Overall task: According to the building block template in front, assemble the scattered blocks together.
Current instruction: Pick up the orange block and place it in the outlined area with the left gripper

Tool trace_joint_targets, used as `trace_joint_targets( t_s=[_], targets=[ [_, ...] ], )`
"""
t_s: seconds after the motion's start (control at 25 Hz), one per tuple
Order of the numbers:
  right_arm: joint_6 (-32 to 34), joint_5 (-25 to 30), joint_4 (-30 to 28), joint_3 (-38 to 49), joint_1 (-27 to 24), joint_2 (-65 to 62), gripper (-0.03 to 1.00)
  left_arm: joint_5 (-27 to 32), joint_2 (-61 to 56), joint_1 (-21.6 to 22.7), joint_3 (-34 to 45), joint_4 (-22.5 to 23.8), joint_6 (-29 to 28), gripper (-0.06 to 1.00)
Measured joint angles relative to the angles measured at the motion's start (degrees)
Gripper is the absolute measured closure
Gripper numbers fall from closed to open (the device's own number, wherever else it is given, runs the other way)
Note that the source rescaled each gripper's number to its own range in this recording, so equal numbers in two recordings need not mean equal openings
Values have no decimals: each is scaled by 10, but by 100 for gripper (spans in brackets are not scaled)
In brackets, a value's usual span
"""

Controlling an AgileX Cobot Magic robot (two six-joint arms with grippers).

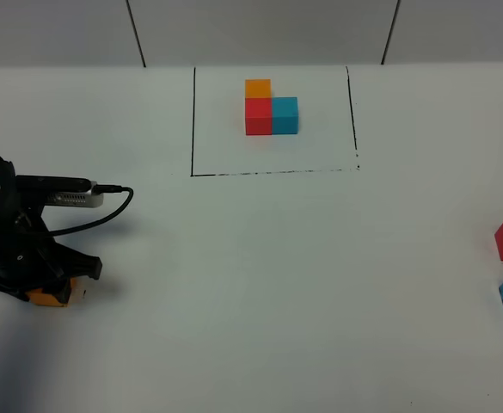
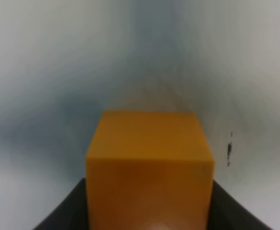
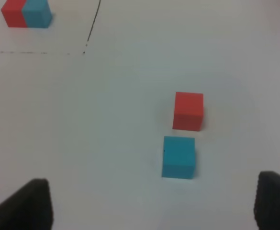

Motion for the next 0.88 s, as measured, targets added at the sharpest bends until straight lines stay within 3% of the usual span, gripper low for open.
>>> trace_joint_targets(
  t_s=[0.24,0.44,0.56,0.72,0.88],
  targets=[
    [0,0,0,0,0,0,7,29,-10,-4,-32,-14,18,94],
    [0,0,0,0,0,0,7,116,-42,-49,-151,-14,121,94],
    [0,0,0,0,0,0,7,162,-32,-95,-231,13,177,94],
    [0,0,0,0,0,0,7,211,25,-155,-318,70,278,94],
    [0,0,0,0,0,0,7,239,109,-196,-411,79,372,94]
  ],
)
